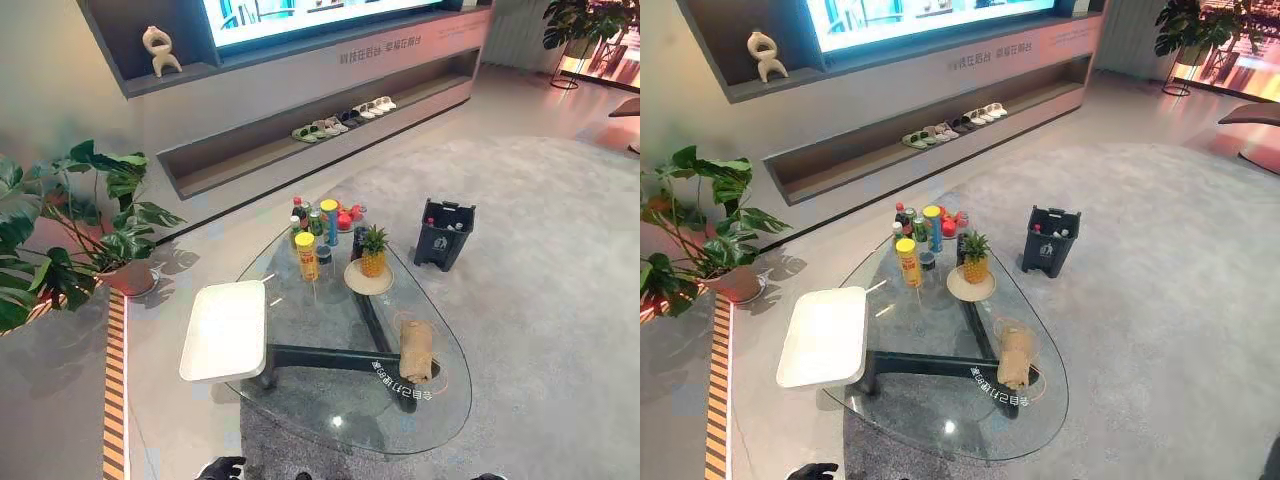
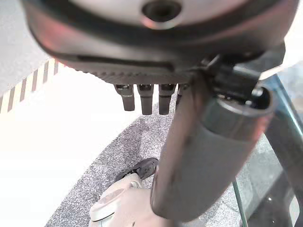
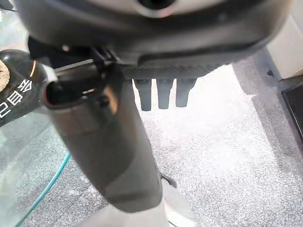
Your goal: Wipe the table with a cloth and put it in the basket.
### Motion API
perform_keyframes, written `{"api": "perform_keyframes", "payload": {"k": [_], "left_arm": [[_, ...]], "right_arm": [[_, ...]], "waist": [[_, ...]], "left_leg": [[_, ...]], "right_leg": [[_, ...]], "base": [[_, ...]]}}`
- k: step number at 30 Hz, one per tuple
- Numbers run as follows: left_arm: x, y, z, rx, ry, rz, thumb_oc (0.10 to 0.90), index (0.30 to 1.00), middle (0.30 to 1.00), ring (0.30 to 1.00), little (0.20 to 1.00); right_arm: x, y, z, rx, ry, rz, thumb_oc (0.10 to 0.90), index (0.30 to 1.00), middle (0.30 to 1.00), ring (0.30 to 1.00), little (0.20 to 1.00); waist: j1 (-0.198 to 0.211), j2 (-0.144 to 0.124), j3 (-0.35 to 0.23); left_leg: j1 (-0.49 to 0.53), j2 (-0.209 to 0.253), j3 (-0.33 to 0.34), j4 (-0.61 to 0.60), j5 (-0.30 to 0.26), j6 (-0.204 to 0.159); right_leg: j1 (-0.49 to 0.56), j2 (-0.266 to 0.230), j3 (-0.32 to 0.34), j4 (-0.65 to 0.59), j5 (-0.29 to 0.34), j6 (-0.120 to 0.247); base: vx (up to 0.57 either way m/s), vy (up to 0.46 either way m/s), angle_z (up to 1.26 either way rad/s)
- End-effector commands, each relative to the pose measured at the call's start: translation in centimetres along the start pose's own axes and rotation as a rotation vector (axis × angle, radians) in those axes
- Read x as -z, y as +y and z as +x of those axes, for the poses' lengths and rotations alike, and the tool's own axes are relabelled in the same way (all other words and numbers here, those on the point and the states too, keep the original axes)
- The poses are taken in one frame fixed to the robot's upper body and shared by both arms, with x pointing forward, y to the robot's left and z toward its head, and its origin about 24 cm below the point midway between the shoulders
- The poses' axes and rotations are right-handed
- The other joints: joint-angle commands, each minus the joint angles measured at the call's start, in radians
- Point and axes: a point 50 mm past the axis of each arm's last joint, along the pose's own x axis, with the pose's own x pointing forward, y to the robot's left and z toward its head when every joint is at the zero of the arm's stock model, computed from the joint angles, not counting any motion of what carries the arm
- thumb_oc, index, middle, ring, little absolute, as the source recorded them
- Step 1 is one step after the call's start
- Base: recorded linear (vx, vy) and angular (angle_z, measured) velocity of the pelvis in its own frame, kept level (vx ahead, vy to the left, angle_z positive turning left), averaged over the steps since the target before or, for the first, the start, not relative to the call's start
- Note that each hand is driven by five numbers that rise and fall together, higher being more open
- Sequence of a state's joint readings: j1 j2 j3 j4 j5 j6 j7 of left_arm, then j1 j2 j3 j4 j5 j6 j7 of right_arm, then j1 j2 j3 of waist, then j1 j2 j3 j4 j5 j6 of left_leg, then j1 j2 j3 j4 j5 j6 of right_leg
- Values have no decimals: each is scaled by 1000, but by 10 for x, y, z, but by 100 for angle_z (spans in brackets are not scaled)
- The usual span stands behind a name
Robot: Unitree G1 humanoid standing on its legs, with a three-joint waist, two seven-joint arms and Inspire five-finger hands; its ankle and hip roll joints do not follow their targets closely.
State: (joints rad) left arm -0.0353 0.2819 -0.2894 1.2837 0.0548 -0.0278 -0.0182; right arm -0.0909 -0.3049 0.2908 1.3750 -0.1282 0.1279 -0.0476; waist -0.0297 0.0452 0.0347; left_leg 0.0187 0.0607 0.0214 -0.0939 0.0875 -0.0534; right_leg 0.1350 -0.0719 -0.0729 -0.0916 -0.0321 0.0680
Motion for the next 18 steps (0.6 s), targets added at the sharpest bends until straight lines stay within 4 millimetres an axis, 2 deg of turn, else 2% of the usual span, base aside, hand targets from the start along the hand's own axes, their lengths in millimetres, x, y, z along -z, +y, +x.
{"api": "perform_keyframes", "payload": {"k": [1,18], "left_arm": [[-20,27,1,-61,-49,68,800,900,900,900,900],[-19,29,1,-83,-50,48,800,900,900,900,900]], "right_arm": [[-6,-21,0,74,9,-11,800,900,900,900,900],[-4,-21,0,70,18,-5,800,900,900,900,900]], "waist": [[37,-23,17],[42,-35,22]], "left_leg": [[69,68,40,7,-126,-62],[68,69,40,7,-124,-61]], "right_leg": [[-41,-115,-60,4,37,96],[-41,-115,-61,4,40,98]], "base": [[114,-44,-33],[0,0,0]]}}
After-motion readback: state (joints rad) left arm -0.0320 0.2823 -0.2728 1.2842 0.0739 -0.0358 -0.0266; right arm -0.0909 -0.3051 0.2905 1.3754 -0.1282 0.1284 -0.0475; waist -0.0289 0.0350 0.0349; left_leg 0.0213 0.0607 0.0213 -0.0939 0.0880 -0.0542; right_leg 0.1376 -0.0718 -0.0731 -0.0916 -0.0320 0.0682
